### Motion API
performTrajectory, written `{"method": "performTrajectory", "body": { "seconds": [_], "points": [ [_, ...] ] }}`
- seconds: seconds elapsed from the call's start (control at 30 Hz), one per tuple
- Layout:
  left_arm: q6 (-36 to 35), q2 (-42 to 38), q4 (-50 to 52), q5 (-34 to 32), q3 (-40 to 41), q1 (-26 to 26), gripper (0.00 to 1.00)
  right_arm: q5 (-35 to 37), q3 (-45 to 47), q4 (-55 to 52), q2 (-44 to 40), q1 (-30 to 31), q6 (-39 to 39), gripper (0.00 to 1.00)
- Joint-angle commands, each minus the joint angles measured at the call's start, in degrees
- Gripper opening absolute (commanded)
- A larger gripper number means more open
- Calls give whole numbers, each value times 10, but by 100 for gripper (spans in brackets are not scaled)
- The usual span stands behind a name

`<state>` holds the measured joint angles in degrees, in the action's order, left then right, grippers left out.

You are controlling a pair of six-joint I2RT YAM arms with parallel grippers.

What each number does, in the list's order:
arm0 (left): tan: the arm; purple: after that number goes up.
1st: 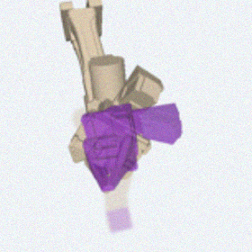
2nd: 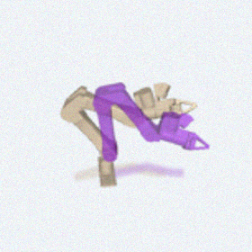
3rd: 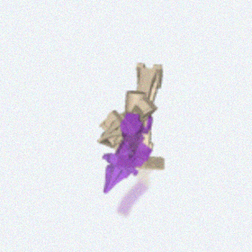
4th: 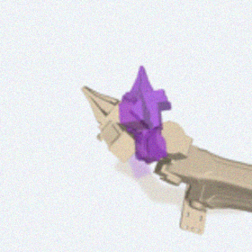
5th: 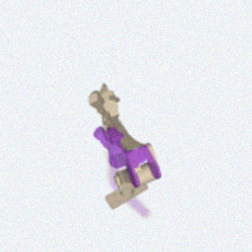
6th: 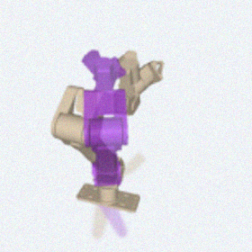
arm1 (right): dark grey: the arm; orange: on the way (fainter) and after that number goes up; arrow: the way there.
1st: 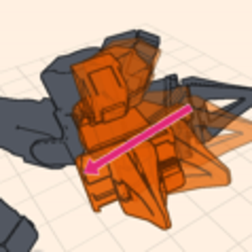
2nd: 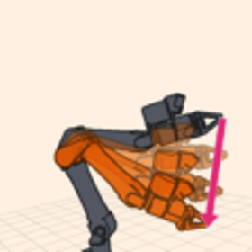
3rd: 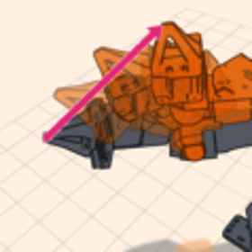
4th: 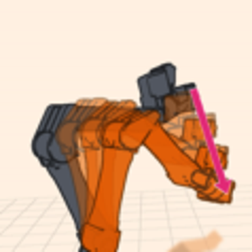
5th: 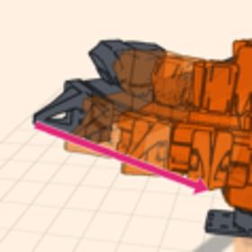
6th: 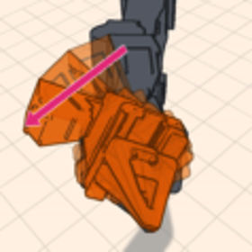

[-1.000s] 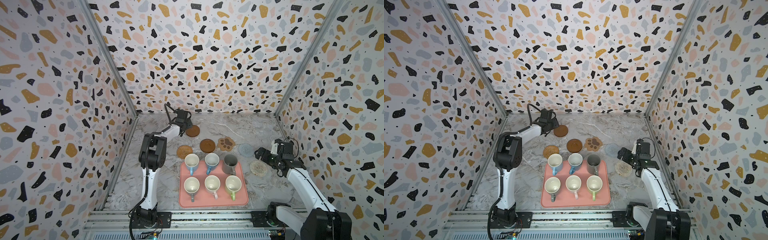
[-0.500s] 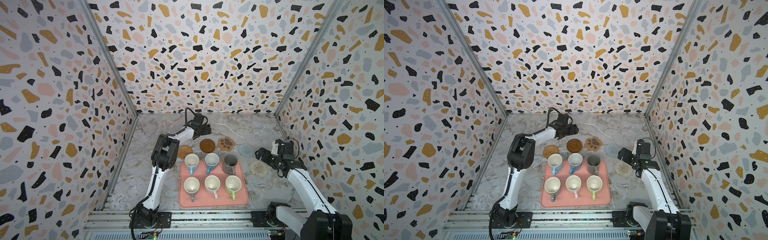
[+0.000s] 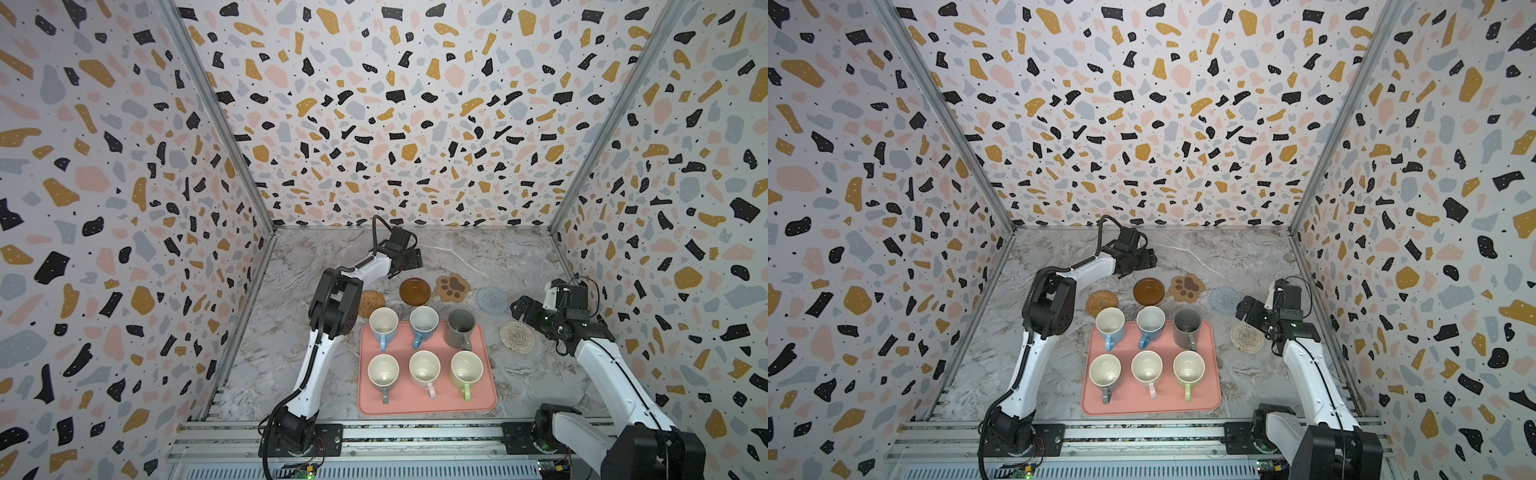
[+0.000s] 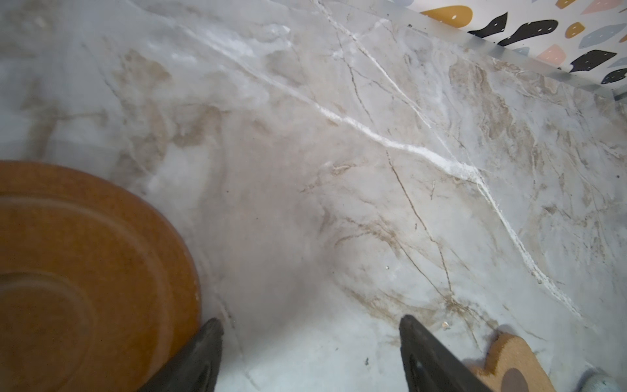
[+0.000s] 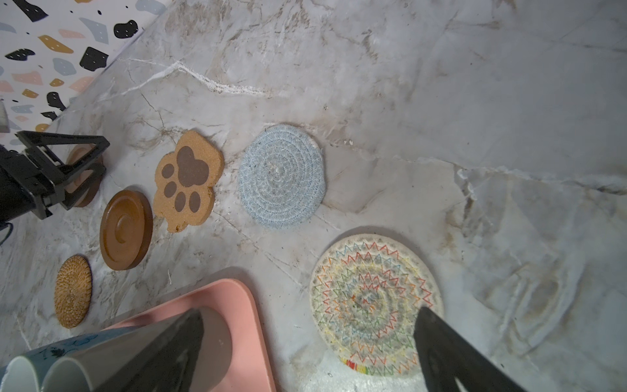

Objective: Place cups on coasters
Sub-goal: Move the coaster to the top-center of the table.

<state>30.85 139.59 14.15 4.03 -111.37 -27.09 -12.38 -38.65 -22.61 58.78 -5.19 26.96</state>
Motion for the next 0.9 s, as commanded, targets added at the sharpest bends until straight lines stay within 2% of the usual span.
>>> {"method": "performTrajectory", "body": {
  "seconds": [0.0, 0.37, 0.6, 0.77, 0.87],
  "points": [
    [0, 0, 20, -29, -1, 5, 83, 3, -17, -15, -12, -2, -1, 99],
    [-30, -40, 20, -9, 12, 8, 84, 4, -12, -13, -16, -4, -1, 99],
    [-138, -107, 110, -21, 29, 7, 76, 6, -14, -17, -20, -5, -2, 99],
    [-219, -115, 200, -66, 30, -7, 68, 4, -12, -17, -22, -5, -1, 99],
    [-248, -113, 223, -95, 34, -23, 67, 3, -9, -16, -24, -5, 1, 99]
  ]
}}
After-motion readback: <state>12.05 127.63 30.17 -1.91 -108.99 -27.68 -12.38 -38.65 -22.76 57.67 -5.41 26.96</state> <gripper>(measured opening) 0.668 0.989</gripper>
